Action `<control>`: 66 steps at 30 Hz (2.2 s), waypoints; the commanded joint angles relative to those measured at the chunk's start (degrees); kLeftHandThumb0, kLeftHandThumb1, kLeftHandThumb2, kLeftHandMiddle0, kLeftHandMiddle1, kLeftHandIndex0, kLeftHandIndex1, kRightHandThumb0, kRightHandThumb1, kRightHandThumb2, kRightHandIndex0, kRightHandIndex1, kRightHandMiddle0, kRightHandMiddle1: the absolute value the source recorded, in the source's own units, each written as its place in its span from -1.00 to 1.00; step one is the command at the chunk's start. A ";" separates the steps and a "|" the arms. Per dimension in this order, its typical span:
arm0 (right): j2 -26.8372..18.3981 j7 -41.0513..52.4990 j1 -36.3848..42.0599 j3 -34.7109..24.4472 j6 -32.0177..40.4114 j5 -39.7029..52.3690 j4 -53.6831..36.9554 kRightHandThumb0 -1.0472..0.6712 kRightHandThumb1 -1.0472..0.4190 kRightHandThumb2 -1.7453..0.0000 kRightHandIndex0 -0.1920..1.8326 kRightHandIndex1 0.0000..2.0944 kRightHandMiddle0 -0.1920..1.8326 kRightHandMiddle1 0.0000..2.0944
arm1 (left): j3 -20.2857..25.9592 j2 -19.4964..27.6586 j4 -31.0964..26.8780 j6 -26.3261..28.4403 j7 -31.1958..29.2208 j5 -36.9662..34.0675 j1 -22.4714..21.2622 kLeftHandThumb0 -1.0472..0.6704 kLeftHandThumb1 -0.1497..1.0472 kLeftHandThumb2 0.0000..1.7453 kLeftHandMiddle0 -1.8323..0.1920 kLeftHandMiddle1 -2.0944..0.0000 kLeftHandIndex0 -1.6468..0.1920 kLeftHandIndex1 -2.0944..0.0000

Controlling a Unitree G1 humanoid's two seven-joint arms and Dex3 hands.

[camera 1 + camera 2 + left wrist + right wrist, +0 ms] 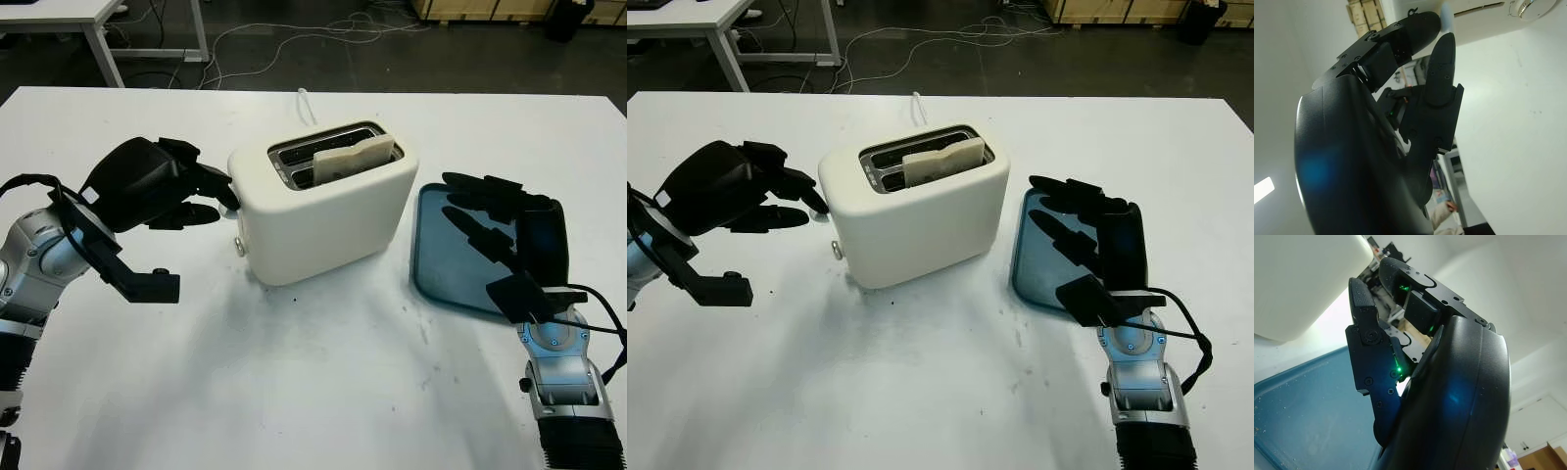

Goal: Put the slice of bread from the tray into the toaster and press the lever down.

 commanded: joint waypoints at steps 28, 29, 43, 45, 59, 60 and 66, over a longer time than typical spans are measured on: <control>-0.43 0.24 0.41 0.04 -2.05 0.98 1.10 -0.16 -0.83 0.93 0.15 -0.81 0.12 -1.00 | -0.94 -0.24 2.30 -1.10 1.18 0.73 0.03 -0.11 0.79 -0.83 0.13 -0.25 -0.09 0.31; -0.39 0.26 0.41 0.01 -2.11 1.12 1.18 -0.16 -0.83 0.93 0.16 -0.81 0.12 -1.00 | -0.91 -0.37 2.10 -1.28 1.39 0.71 0.20 -0.11 0.79 -0.83 0.12 -0.26 -0.09 0.31; -0.20 0.02 0.58 -0.20 -2.55 1.25 1.64 -0.15 -0.83 0.93 0.16 -0.81 0.12 -1.00 | -3.37 -4.61 0.52 0.89 1.05 -0.15 8.18 -0.07 0.79 -0.89 0.13 -0.38 -0.06 0.27; -0.18 0.06 0.75 -0.20 -2.34 1.25 1.38 -0.15 -0.83 0.92 0.16 -0.81 0.12 -1.00 | -4.88 -6.28 3.41 1.16 2.97 1.66 9.84 -0.05 0.79 -0.88 0.10 -0.29 -0.06 0.31; -0.69 0.82 1.87 -0.66 -1.47 1.97 0.78 -0.17 -0.83 0.90 0.15 -0.80 0.11 -1.00 | -11.19 -23.38 30.37 9.96 26.73 6.96 12.01 -0.05 0.79 -0.72 0.23 -0.34 -0.04 0.39; -0.66 0.79 1.88 -0.68 -1.62 2.01 0.78 -0.17 -0.83 0.90 0.15 -0.81 0.11 -1.00 | -11.33 -23.41 30.28 10.34 26.70 6.99 11.93 -0.06 0.79 -0.71 0.24 -0.35 -0.03 0.39; -0.59 0.50 1.73 -0.57 -2.41 2.03 1.81 -0.17 -0.83 0.91 0.15 -0.81 0.11 -1.00 | -10.92 -22.63 29.26 10.03 27.20 6.45 11.59 -0.06 0.79 -0.71 0.22 -0.37 -0.04 0.39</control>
